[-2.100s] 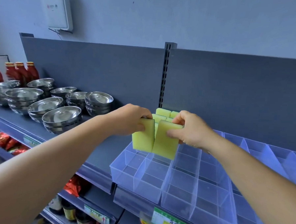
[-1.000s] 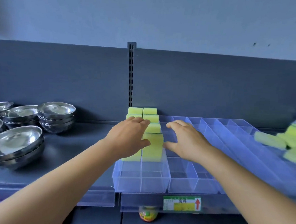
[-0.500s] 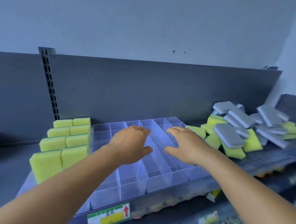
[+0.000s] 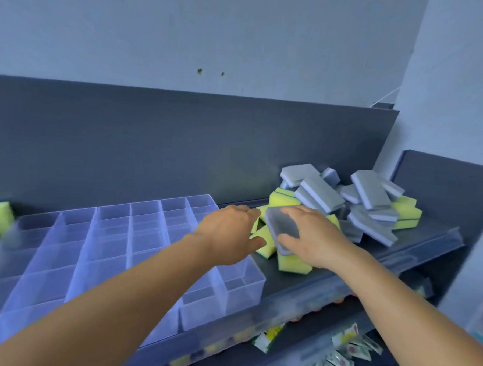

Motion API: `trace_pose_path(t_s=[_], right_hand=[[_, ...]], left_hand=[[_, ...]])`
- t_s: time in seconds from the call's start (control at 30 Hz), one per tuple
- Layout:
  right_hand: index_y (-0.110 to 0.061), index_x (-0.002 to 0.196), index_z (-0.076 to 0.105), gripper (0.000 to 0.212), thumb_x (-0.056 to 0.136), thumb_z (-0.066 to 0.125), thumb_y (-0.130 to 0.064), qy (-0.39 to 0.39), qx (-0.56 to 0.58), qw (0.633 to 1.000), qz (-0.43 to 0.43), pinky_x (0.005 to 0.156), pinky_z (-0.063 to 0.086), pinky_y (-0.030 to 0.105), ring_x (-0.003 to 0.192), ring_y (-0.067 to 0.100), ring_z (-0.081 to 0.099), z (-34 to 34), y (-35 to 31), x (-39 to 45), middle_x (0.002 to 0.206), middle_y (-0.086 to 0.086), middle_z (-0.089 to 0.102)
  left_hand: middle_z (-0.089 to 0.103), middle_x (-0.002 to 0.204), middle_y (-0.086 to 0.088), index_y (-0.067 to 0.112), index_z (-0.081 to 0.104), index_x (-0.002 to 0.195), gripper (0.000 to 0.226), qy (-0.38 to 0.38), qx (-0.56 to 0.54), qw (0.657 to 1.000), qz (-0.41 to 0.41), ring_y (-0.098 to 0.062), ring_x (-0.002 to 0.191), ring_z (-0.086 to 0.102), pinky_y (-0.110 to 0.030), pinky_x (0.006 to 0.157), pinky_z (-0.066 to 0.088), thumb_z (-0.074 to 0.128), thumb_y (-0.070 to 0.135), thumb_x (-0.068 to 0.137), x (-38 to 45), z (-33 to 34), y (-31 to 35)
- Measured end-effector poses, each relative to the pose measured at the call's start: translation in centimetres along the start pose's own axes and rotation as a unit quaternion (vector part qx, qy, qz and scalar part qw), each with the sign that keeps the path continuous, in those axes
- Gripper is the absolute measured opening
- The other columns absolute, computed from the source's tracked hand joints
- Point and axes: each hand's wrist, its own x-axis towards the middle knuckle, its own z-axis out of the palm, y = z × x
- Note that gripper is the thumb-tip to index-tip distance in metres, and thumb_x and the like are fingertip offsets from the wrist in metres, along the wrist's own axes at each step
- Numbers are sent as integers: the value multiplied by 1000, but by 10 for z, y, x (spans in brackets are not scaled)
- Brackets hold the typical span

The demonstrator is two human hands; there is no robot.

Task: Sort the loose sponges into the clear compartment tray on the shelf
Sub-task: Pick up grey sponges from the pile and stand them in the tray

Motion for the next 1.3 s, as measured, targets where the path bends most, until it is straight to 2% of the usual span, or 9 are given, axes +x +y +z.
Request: trace_pose_path(t_s=[0.23, 0.47, 0.53, 0.67, 0.8, 0.9, 1.03, 1.17, 1.3], right_hand=[[-20, 147, 28, 58, 94, 50, -29, -3, 15, 1000, 19, 108, 28, 30, 139, 18, 29, -3, 64, 20, 153, -3, 30], [-21, 140, 38, 54, 90, 57, -25, -6, -28, 999, 18, 106, 33, 32, 132, 22, 37, 5, 87, 40, 143, 0, 44], [-21, 136, 43, 51, 88, 59, -25, 4, -38, 999, 14, 101, 35, 31, 127, 22, 42, 10, 89, 46, 138, -1, 49], [-18, 114, 55, 30, 85, 57, -22, 23, -63, 998, 0, 85, 40, 31, 107, 23, 51, 20, 92, 56, 114, 1, 60], [-17, 114, 54, 27, 88, 55, -21, 37, -39, 999, 5, 75, 39, 30, 107, 22, 50, 22, 91, 62, 113, 1, 59], [-17, 114, 52, 26, 89, 56, -24, 54, -14, 998, 15, 73, 38, 30, 109, 21, 47, 18, 90, 63, 115, 1, 57], [-17, 108, 48, 24, 87, 58, -26, 85, 6, 996, 8, 79, 45, 34, 103, 21, 49, 7, 86, 61, 113, -2, 54], [-22, 96, 38, 25, 85, 61, -22, 132, 50, 990, -18, 67, 37, 31, 87, 21, 49, -1, 81, 56, 104, -7, 43], [-27, 94, 38, 31, 83, 64, -15, 122, 115, 983, -75, 68, 33, 26, 89, 16, 46, 0, 68, 58, 110, -11, 40]], left_hand=[[45, 140, -4, 17, 34, 143, 60, -11, -16, 1000, -14, -25, 127, 44, -40, 94, 44, 46, 49, 93, 53, 17, 29], [42, 142, -6, 18, 26, 148, 71, -64, -26, 998, -10, -27, 129, 41, -41, 101, 42, 50, 53, 91, 87, 26, 26], [43, 139, -7, 18, 24, 148, 74, -84, -36, 996, -5, -28, 125, 46, -40, 98, 43, 53, 52, 89, 92, 28, 24], [44, 131, -8, 15, 31, 144, 77, -106, -81, 991, -19, -27, 113, 52, -39, 95, 46, 63, 50, 83, 101, 31, 19], [38, 119, -4, 14, 43, 132, 72, -117, -125, 984, -46, -26, 102, 56, -36, 87, 50, 71, 49, 76, 108, 30, 13], [36, 115, -1, 18, 42, 130, 71, -103, -165, 979, -54, -23, 95, 55, -31, 79, 49, 74, 47, 74, 111, 28, 11], [53, 110, 2, 20, 43, 124, 58, -73, -237, 967, -60, -15, 85, 53, -24, 65, 45, 72, 41, 79, 111, 21, 2], [56, 108, 4, 21, 47, 121, 47, -6, -291, 952, -90, -15, 91, 54, -24, 74, 45, 71, 34, 82, 102, 9, -10], [53, 114, 6, 19, 46, 130, 54, 48, -276, 954, -104, -16, 93, 53, -23, 74, 41, 70, 31, 83, 89, -6, -18]])
